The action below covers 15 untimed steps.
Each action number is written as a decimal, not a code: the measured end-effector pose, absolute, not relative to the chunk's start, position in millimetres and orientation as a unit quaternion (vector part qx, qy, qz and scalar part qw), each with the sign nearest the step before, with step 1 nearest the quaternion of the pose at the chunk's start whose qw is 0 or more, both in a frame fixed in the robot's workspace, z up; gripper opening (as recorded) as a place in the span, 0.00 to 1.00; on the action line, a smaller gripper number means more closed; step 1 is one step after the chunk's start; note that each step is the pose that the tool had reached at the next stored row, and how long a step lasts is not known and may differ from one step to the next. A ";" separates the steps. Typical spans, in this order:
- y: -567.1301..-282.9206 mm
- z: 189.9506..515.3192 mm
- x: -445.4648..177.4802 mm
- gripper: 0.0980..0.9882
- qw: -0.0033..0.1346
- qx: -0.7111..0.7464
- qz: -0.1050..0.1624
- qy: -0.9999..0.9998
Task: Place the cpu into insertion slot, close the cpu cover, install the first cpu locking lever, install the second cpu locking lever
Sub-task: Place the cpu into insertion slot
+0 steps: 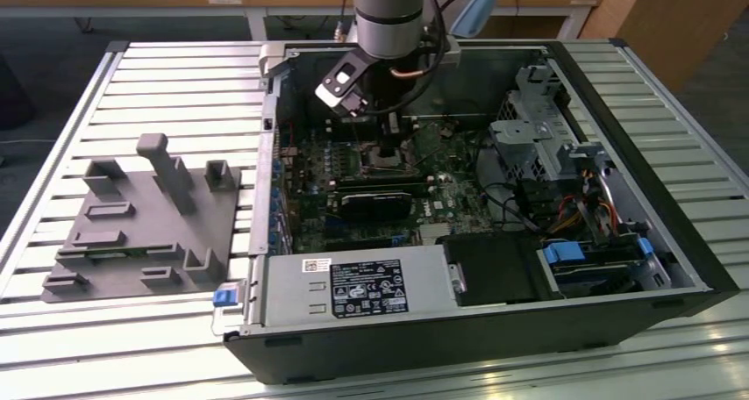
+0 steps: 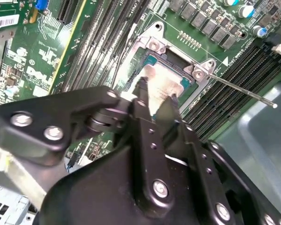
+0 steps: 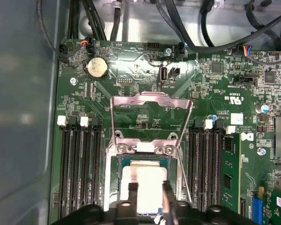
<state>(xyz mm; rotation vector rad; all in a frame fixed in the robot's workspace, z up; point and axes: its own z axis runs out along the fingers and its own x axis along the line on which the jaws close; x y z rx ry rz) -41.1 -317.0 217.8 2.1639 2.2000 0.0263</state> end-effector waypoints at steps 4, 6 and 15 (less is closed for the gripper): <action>-317.3 217.7 -39.1 0.10 0.021 0.701 0.010 0.713; -317.4 217.7 -39.0 0.03 0.021 0.701 0.010 0.713; -317.4 217.6 -38.9 0.01 0.021 0.701 0.009 0.713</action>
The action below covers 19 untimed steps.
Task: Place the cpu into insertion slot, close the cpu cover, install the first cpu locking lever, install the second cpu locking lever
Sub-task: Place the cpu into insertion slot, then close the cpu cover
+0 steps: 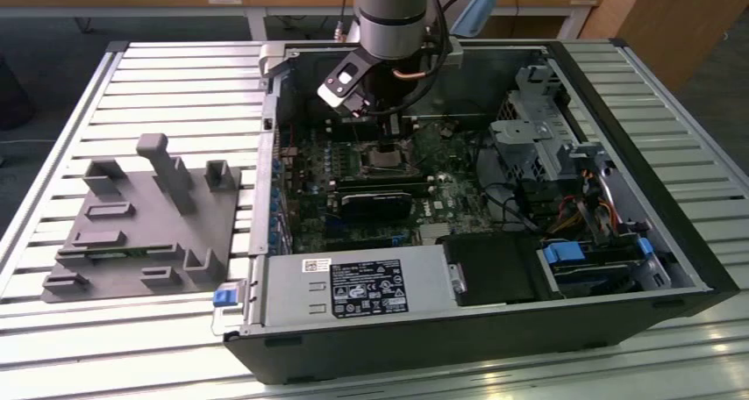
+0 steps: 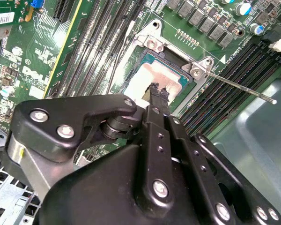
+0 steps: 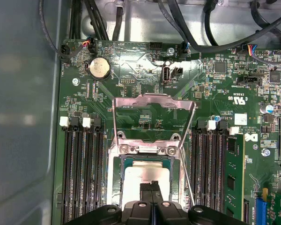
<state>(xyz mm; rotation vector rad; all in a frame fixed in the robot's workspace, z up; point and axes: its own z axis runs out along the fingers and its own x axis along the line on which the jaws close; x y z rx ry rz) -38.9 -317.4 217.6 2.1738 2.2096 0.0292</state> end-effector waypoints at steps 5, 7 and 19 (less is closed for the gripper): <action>-317.4 218.1 -39.0 0.01 0.021 0.701 0.009 0.713; -317.4 218.6 -39.0 0.01 0.021 0.701 0.009 0.713; -317.4 229.0 -38.9 0.01 0.021 0.701 0.009 0.713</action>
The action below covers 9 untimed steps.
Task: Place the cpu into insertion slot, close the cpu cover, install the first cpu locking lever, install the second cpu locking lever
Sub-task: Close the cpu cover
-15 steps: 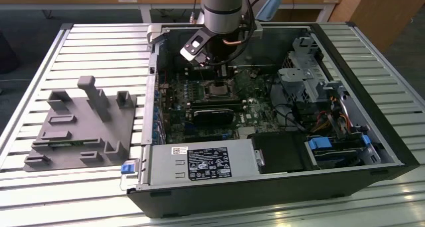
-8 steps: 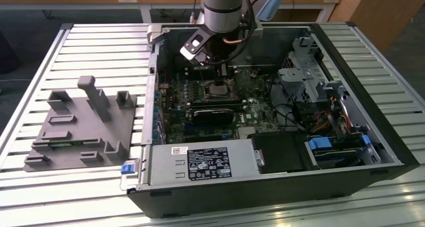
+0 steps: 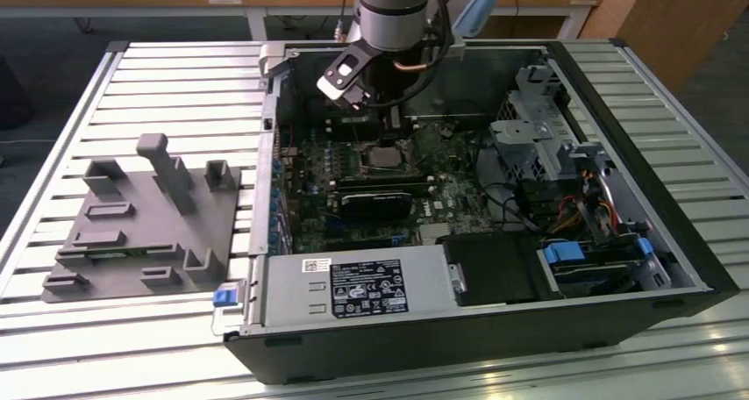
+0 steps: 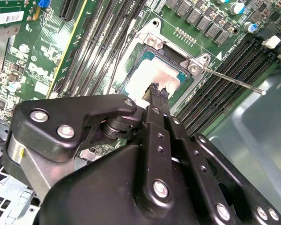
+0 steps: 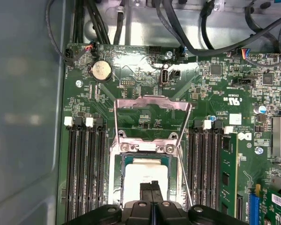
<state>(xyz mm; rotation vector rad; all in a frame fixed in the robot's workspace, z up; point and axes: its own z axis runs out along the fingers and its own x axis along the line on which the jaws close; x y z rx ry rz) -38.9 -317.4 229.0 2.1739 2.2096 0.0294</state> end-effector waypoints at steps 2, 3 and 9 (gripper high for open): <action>-317.4 232.2 -39.0 0.01 0.021 0.701 0.009 0.713; -317.4 233.8 -39.0 0.01 0.021 0.701 0.009 0.713; -317.4 245.2 -38.9 0.01 0.020 0.701 0.010 0.713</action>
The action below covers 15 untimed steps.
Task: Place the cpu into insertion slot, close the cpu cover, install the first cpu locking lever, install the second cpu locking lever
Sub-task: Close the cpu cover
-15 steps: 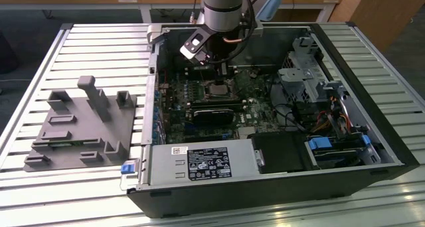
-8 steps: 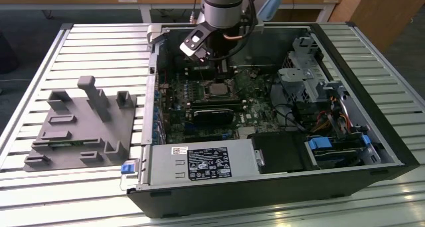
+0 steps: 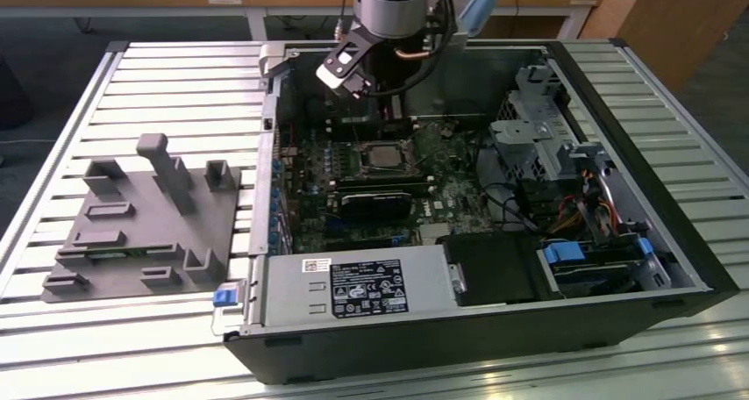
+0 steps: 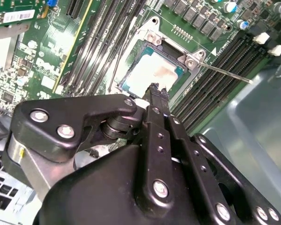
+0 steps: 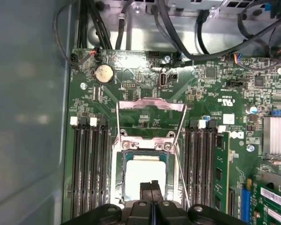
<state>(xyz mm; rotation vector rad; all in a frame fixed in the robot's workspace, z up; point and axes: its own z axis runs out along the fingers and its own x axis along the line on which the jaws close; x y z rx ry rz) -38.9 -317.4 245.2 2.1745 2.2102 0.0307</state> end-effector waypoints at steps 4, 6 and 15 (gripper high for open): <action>-317.4 253.9 -38.9 0.01 0.019 0.701 0.011 0.713; -317.4 260.3 -38.9 0.01 0.018 0.701 0.012 0.713; -317.7 276.8 -38.9 0.01 0.009 0.701 0.021 0.712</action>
